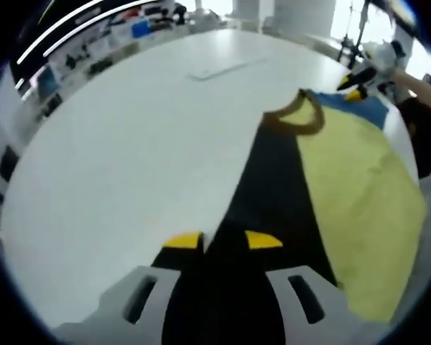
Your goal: Fold the garment on the visible template until the final outline fits inside the template.
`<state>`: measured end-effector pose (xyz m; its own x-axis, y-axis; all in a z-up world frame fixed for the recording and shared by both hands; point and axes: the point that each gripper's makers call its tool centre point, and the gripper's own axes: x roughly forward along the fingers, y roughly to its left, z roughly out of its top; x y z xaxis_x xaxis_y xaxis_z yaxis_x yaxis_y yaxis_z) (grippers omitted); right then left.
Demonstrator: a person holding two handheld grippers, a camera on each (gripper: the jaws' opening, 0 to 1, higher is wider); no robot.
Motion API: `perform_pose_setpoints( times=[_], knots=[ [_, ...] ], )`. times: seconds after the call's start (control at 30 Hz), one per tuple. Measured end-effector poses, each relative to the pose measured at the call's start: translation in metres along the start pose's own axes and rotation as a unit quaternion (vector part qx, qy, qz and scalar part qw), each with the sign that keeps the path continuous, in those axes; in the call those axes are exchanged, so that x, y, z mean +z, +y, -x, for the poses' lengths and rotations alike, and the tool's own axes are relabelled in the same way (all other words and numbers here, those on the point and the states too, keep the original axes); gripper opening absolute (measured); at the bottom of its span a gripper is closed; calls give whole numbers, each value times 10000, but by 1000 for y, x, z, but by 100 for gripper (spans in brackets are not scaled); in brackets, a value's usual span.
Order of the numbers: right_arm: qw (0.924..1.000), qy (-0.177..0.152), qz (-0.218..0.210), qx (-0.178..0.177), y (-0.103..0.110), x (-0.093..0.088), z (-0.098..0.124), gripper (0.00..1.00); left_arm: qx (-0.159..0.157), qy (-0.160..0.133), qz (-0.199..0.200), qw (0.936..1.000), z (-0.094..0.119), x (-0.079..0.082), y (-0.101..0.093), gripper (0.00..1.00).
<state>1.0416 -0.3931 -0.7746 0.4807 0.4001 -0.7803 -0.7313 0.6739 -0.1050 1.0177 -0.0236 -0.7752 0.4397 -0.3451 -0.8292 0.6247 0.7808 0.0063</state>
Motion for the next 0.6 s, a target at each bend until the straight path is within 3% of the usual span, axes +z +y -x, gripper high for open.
perform_pose_setpoints(
  times=[0.6],
  knots=[
    [9992,-42,-348,198,0,-1,-2,18,-91,41,142,9999,-1,0,-1,10]
  ],
)
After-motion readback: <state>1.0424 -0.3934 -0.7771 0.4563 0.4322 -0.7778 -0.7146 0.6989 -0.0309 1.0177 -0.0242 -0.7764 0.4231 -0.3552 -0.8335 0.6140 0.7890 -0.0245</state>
